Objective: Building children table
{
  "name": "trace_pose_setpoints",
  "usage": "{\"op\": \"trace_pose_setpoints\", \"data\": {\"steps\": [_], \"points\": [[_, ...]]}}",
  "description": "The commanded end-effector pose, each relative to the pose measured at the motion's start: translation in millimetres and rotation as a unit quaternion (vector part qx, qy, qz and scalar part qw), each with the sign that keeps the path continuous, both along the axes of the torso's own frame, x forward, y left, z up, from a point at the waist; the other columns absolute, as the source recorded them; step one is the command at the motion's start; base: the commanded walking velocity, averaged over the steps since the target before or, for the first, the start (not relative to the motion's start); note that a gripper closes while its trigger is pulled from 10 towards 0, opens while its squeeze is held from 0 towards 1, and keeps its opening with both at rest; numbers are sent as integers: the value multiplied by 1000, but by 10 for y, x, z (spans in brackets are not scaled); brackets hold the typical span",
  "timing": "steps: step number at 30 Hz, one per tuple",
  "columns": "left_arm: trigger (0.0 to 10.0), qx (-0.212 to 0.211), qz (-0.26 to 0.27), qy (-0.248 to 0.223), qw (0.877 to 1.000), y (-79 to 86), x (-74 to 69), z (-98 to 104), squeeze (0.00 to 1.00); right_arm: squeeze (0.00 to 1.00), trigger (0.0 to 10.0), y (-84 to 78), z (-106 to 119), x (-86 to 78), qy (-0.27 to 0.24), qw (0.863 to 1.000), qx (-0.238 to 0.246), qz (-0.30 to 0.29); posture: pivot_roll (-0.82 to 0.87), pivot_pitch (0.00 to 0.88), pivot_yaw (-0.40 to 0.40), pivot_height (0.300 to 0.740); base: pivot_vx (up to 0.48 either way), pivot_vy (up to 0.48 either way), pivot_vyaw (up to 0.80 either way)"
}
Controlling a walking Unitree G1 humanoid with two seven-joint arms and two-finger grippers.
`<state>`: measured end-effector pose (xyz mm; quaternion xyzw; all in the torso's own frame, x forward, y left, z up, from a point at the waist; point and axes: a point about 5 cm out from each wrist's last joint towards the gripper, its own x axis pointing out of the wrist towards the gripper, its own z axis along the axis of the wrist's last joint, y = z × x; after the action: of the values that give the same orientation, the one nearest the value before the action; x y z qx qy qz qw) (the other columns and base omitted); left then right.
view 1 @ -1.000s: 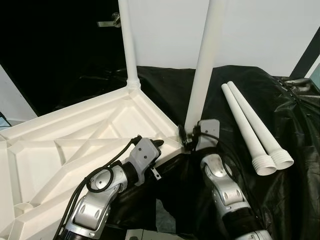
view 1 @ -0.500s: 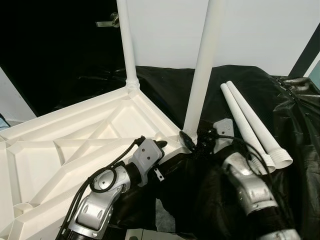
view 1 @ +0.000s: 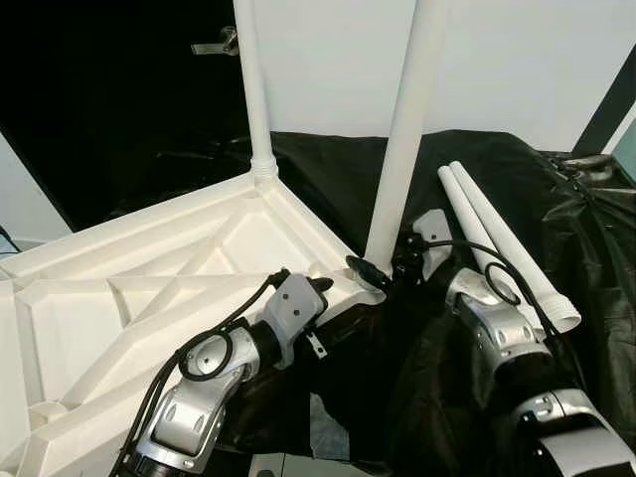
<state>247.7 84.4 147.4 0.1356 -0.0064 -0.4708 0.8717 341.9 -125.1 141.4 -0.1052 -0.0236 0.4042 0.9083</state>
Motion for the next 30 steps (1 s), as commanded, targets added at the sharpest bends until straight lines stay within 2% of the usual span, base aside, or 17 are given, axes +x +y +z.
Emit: {"op": "trace_pose_setpoints", "data": {"steps": [1, 4, 9, 15, 16, 17, 20, 26, 27, 28, 30], "points": [[10000, 8, 13, -6, 1000, -2, 5, 2, 0, 0, 0, -27, -29, 20, 3, 1000, -14, 8, 114, 0, -19, 740, 0, 0, 0], [10000, 8, 16, -6, 1000, 2, 3, 1, 0, 0, 0, -37, -39, 19, 9, 1000, -8, 13, 115, 0, -23, 740, 0, 0, 0], [10000, 12, 26, -4, 1000, 9, 31, -34, 0, 0, 0, -98, -86, 22, 14, 1000, 13, -19, 110, 0, -31, 740, 0, 0, 0], [10000, 12, 35, -2, 999, 8, 73, -81, 0, 0, 0, -74, -119, 27, 20, 997, 47, -53, 102, 0, -28, 740, 0, 0, 0], [10000, 13, 37, 0, 999, 8, 79, -102, 0, 0, 7765, -65, -120, 26, 16, 997, 49, -65, 94, 0, -21, 740, 0, 0, 0], [10000, 14, 36, 2, 999, 4, 81, -120, 0, 0, 10000, -62, -121, 29, 12, 996, 52, -78, 94, 0, -21, 740, 0, 0, 0], [10000, 19, 29, 8, 999, -18, 78, -166, 0, 0, 10000, -51, -139, 31, -1, 990, 50, -135, 84, 0, -12, 740, 0, 0, 0], [10000, 20, 25, 7, 999, -30, 82, -160, 0, 0, 10000, -6, -157, 15, -1, 985, 52, -166, 77, 0, -4, 740, 0, 0, 0], [10000, 19, 24, 7, 1000, -32, 90, -149, 0, 0, 10000, 32, -170, -1, 1, 979, 52, -196, 74, 0, 0, 740, 0, 0, 0], [10000, 19, 24, 7, 1000, -32, 90, -149, 0, 0, 10000, 32, -170, -1, 1, 979, 52, -196, 74, 0, 0, 740, 0, 0, 0], [10000, 17, 23, 4, 1000, -30, 105, -127, 0, 0, 10000, 108, -183, -52, -3, 964, 54, -259, 74, 0, 4, 740, 0, 0, 0]]}}
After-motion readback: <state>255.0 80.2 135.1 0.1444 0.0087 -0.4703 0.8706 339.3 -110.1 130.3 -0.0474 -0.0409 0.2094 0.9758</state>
